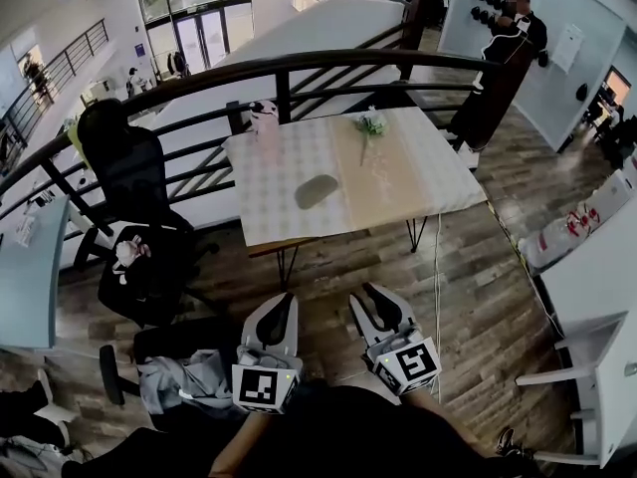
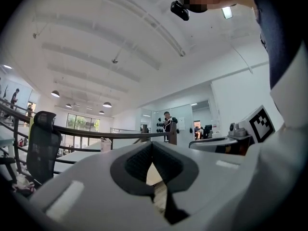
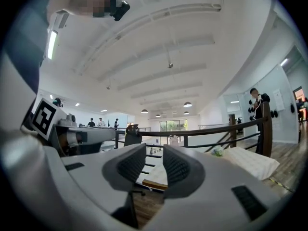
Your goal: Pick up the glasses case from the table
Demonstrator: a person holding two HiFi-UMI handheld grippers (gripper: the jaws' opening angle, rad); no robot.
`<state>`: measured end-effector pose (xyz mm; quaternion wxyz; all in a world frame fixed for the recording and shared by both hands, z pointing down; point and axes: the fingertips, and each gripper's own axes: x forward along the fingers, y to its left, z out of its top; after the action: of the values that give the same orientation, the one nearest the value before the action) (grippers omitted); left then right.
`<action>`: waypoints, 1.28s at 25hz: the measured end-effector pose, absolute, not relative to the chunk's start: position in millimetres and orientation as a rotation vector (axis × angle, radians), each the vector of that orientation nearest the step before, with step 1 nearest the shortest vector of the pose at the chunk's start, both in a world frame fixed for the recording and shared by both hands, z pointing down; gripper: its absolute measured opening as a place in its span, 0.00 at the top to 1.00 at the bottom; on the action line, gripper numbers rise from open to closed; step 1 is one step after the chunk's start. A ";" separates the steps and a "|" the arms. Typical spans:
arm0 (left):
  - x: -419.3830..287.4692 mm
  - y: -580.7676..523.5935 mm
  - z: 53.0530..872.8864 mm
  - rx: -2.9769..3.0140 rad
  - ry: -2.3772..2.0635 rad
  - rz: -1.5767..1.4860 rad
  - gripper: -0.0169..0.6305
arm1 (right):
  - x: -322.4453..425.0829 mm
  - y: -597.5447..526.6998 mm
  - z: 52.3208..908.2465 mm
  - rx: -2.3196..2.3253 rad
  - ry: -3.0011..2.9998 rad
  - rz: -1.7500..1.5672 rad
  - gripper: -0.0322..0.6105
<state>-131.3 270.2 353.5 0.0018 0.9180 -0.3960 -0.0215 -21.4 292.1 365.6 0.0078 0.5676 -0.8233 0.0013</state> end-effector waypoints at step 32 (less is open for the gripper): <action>-110.1 90.4 360.3 2.784 -1.360 -0.174 0.96 | 4.4 75.2 394.2 1.549 -2.652 0.029 0.79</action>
<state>-110.1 90.4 360.3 0.0191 0.8969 -0.4383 -0.0560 4.4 75.2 394.2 0.0350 0.5039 -0.8630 0.0095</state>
